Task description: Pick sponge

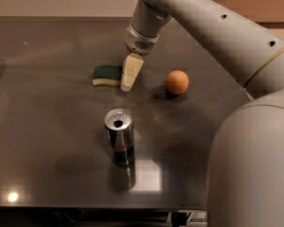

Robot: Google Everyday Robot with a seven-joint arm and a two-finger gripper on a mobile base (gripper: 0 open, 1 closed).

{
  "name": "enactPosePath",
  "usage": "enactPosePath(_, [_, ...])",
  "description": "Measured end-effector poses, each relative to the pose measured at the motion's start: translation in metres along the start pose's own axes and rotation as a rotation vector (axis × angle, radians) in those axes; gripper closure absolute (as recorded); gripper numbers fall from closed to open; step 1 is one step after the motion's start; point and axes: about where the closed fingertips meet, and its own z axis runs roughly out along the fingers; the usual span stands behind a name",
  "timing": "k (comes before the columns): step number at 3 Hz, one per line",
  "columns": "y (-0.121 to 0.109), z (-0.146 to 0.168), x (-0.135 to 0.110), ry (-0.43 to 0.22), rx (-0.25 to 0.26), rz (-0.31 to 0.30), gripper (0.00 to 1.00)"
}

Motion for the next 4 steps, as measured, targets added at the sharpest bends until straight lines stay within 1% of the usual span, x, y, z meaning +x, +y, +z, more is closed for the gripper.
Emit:
enactPosePath(2, [-0.008, 0.028, -0.014, 0.040, -0.050, -0.034, 0.00])
enactPosePath(3, [-0.007, 0.037, -0.018, 0.050, -0.073, -0.044, 0.18])
enactPosePath(4, [-0.005, 0.039, -0.019, 0.056, -0.090, -0.051, 0.41])
